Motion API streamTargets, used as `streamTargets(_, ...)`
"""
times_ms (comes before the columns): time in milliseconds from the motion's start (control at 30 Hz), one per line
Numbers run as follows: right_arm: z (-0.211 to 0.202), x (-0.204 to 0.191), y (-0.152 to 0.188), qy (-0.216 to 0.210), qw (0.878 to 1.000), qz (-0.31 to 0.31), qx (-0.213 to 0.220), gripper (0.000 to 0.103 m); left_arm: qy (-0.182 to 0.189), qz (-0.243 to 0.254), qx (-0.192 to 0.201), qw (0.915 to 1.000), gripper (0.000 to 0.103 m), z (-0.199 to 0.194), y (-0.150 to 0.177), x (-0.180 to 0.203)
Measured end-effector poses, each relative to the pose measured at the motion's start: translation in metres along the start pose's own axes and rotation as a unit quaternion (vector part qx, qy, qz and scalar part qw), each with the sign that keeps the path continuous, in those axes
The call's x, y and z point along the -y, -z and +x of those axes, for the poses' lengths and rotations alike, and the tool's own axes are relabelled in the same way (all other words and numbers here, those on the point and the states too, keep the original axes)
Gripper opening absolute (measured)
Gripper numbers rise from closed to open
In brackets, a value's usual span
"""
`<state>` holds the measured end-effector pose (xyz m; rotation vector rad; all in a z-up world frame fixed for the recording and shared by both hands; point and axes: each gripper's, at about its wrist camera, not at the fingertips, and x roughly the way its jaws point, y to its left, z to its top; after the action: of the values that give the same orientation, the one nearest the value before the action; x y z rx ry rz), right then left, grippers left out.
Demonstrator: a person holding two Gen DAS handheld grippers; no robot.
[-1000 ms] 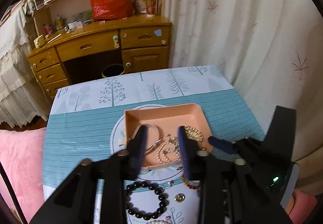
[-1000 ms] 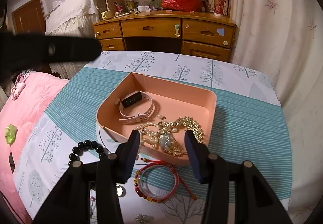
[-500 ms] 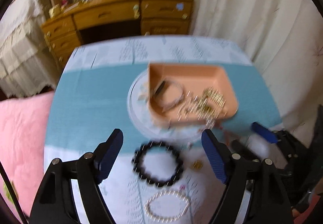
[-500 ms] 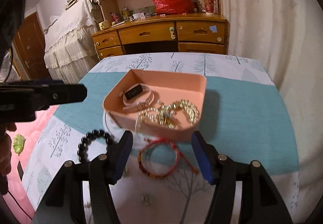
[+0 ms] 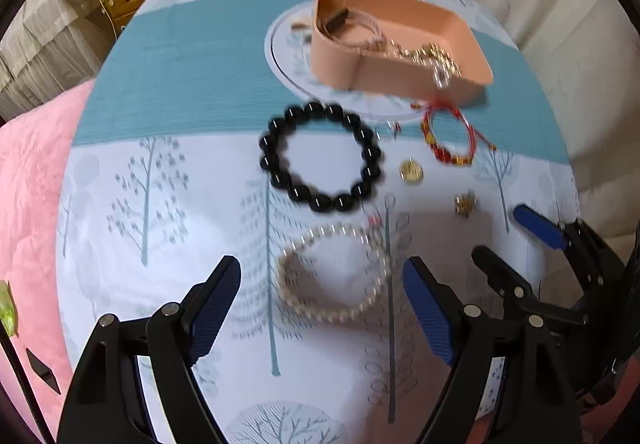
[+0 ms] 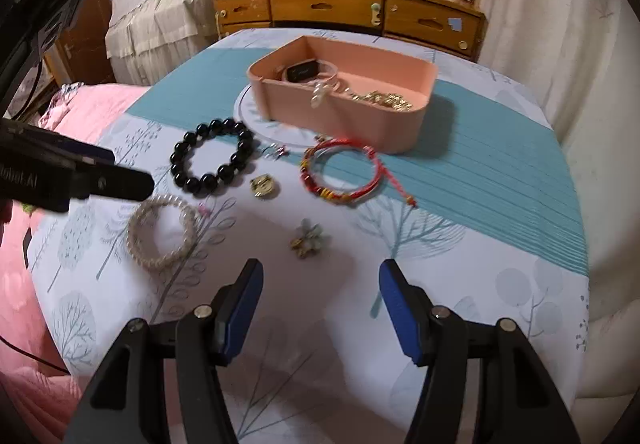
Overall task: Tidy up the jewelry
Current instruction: 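Withdraw both tools back toward the jewelry on the cloth, then grasp the pearl bracelet with the left tool while the right tool grasps the blue flower brooch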
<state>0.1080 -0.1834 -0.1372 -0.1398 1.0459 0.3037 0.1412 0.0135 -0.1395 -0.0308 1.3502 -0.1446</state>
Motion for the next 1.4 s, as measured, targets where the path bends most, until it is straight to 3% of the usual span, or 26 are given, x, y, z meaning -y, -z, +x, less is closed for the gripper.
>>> streamTargets(133,0.005,-0.009,0.002,0.009,1.0,-0.02,-0.008,0.06,0.001,0.008,-0.001,1.0,0.082,0.006,0.015,0.007)
streamTargets(300,0.009,-0.014,0.001,0.011,0.999,-0.046,-0.004,0.06,-0.025,0.014,0.01,0.9995,0.082,0.013,0.03,0.012)
streamTargets(500,0.014,-0.012,-0.001,0.011,0.998,-0.057,-0.006,0.056,-0.032,-0.046,0.025,0.9981,0.081,0.012,0.036,-0.007)
streamTargets(567,0.017,-0.012,-0.002,0.009,0.998,-0.054,-0.01,0.051,-0.036,-0.056,0.029,0.9974,0.072,0.011,0.037,-0.012)
streamTargets(733,0.021,-0.01,-0.004,0.001,0.998,-0.055,-0.013,0.042,-0.034,-0.058,0.032,0.9972,0.03,0.015,0.036,-0.014)
streamTargets(800,0.022,-0.01,-0.005,-0.001,0.998,-0.055,-0.014,0.042,-0.034,-0.052,0.03,0.9976,0.026,0.016,0.038,-0.017)
streamTargets(833,0.023,-0.009,-0.007,-0.003,0.998,-0.053,-0.015,0.041,-0.037,-0.047,0.026,0.9979,0.018,0.018,0.039,-0.016)
streamTargets(900,0.025,-0.008,-0.009,-0.005,0.999,-0.05,-0.015,0.036,-0.047,-0.04,0.031,0.9976,0.014,0.021,0.039,-0.015)
streamTargets(1033,0.026,-0.004,-0.013,-0.003,0.999,-0.044,-0.013,0.017,-0.049,-0.043,0.034,0.9973,0.008,0.021,0.039,-0.014)
streamTargets(1400,0.027,0.004,-0.022,-0.02,1.0,-0.019,-0.006,0.014,-0.042,-0.037,0.07,0.996,0.006,0.003,0.025,-0.016)
